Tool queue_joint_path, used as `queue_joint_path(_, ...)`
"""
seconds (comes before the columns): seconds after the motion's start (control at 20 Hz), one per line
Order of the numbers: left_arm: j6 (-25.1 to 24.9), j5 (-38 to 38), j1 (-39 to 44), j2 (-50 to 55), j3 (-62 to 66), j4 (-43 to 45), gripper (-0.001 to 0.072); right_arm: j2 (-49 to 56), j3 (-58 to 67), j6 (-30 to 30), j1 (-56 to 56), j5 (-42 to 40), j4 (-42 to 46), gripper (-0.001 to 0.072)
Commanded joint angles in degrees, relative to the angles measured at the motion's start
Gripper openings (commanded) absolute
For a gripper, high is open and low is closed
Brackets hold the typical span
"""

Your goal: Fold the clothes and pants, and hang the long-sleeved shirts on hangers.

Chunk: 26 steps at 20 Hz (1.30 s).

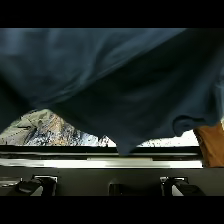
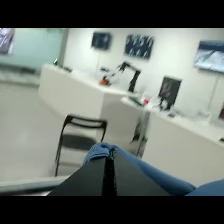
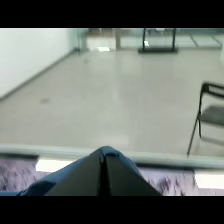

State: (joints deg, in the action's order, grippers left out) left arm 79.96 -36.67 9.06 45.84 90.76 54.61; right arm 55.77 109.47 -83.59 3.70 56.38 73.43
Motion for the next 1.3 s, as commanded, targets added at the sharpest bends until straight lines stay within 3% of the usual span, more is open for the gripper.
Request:
queue_joint_path(0.0, 14.99, -11.47, -0.04, 4.63, -7.30, 22.05, 0.0029, 11.21, 0.15, -1.05, 0.04, 7.02, 2.89, 0.0036)
queue_joint_path(0.15, 21.00, -14.16, -0.04, 12.00, -21.24, 23.17, 0.0030, 26.14, 0.15, -2.03, 0.02, 2.58, 1.79, 0.0036)
queue_joint_path(0.35, 23.39, -8.00, -0.04, 26.27, -28.46, 14.51, 0.0030, 41.72, 0.15, -12.70, 0.02, -2.21, -8.50, 0.0037)
queue_joint_path(0.45, 23.41, -2.40, -0.07, 32.50, -27.43, 10.38, 0.0030, 46.71, 0.15, -16.59, 0.02, -0.11, -13.03, 0.0037)
queue_joint_path(0.55, 23.43, 3.06, -0.04, 37.51, -25.68, 8.02, 0.0030, 50.12, 0.15, -16.81, 0.02, 4.33, -15.74, 0.0037)
queue_joint_path(0.65, 24.06, 4.35, -0.13, 42.01, -23.85, 6.08, 0.0031, 52.13, 0.15, -16.74, 0.04, 9.79, -15.67, 0.0039)
queue_joint_path(0.7, 24.06, 3.54, -0.31, 43.78, -22.73, 4.63, 0.0041, 52.50, 0.15, -16.74, 0.07, 12.07, -15.19, 0.0089)
queue_joint_path(0.75, 24.02, 0.83, -0.96, 45.09, -21.00, 3.50, 0.0208, 52.26, 0.17, -16.70, 0.61, 13.77, -14.60, 0.0283)
queue_joint_path(0.8, 23.39, -3.41, -2.25, 45.66, -18.97, 3.43, 0.0539, 51.47, 0.22, -16.11, 1.95, 16.28, -13.60, 0.0561)
queue_joint_path(0.85, 18.53, -10.01, -4.90, 45.59, -16.41, 3.58, 0.0699, 50.51, 0.22, -13.97, 3.98, 20.09, -11.87, 0.0668)
queue_joint_path(0.95, 9.20, -26.18, -12.48, 45.48, -11.08, 6.43, 0.0702, 48.92, 0.17, -11.61, 10.32, 33.16, -4.61, 0.0648)
queue_joint_path(1.05, 7.41, -38.86, -20.65, 45.48, -10.71, 7.10, 0.0701, 48.04, -2.16, -9.66, 16.04, 45.38, -0.63, 0.0618)
queue_joint_path(1.1, 7.34, -41.99, -24.11, 45.46, -12.96, 7.10, 0.0696, 46.62, -5.75, -9.05, 17.99, 47.36, -0.48, 0.0618)
queue_joint_path(1.2, 4.85, -42.77, -28.70, 45.48, -19.50, 6.86, 0.0525, 41.55, -16.37, -7.78, 20.17, 44.85, -0.59, 0.0618)
queue_joint_path(1.25, 2.95, -41.09, -30.21, 45.48, -23.04, 5.70, 0.0516, 38.64, -22.18, -6.49, 20.41, 42.47, -0.61, 0.0619)
